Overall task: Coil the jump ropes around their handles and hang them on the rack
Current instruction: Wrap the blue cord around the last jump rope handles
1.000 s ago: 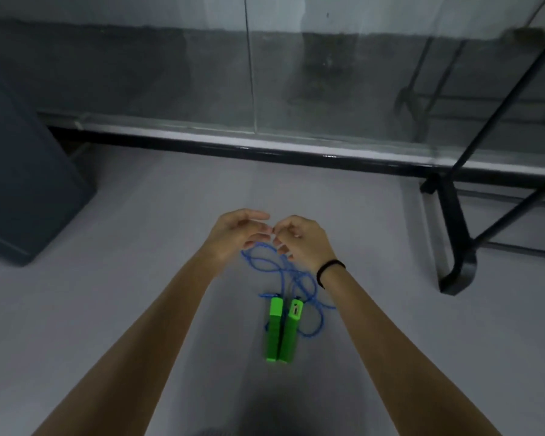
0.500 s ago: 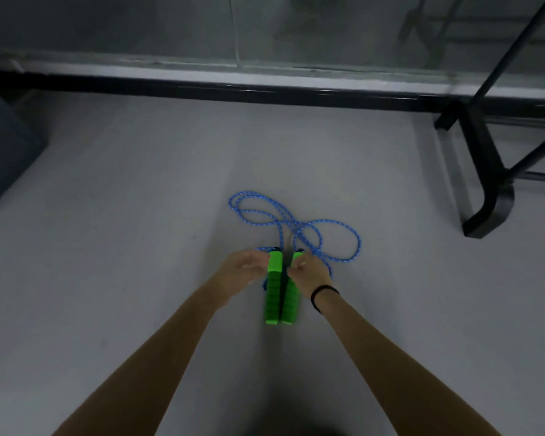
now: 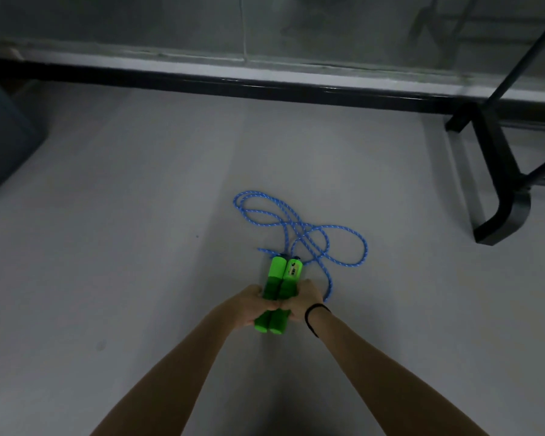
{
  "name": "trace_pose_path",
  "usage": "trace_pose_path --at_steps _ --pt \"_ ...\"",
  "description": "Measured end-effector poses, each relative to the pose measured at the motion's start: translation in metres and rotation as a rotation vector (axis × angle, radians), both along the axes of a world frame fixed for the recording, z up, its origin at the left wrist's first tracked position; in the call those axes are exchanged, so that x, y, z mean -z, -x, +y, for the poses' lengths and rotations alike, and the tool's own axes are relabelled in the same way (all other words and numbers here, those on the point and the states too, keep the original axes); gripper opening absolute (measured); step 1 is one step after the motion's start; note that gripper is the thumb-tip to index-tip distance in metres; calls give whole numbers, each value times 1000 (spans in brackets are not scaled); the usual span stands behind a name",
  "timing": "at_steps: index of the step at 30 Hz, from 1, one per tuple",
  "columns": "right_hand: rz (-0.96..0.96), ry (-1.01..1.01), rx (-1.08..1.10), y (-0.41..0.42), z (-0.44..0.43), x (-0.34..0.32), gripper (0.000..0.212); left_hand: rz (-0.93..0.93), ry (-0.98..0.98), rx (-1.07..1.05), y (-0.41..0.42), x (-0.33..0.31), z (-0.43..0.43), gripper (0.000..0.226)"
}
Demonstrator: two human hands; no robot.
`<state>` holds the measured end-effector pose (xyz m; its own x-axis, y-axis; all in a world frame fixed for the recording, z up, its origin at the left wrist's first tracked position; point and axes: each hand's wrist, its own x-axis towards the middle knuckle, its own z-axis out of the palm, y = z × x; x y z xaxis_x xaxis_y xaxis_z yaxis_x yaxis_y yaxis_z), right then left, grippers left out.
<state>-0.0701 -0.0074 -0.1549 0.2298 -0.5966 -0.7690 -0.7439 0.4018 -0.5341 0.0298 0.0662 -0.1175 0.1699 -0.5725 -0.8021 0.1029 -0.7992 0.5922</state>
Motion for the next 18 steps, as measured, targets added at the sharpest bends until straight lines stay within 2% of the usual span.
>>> trace_pose_path --at_steps 3,6,7,9,10,11,13,14,18 --pt "-237 -234 53 -9 -5 -29 43 -47 51 -10 -7 -14 1 36" --pt "-315 -162 49 -18 -14 -72 45 -48 178 -107 -15 -47 -6 30" --pt "-323 -122 34 -19 -18 -91 48 -72 204 -145 -19 -61 -9 35" --pt "-424 -96 11 -25 -23 -138 45 -127 237 -199 -27 -97 -17 68" --pt "-485 -88 -27 -27 -24 -165 39 -129 251 -225 -30 -123 -21 76" --pt "-507 -41 -87 -30 -26 -197 32 -128 274 -267 -32 -157 -24 67" --pt "-568 35 -157 -32 -27 -269 28 -122 336 -340 -32 -235 -26 33" --pt "-569 96 -190 -32 -28 -310 32 -119 366 -367 -33 -274 -29 30" --pt "-481 394 -446 -25 -41 -480 22 -152 487 -371 -39 -429 -32 53"
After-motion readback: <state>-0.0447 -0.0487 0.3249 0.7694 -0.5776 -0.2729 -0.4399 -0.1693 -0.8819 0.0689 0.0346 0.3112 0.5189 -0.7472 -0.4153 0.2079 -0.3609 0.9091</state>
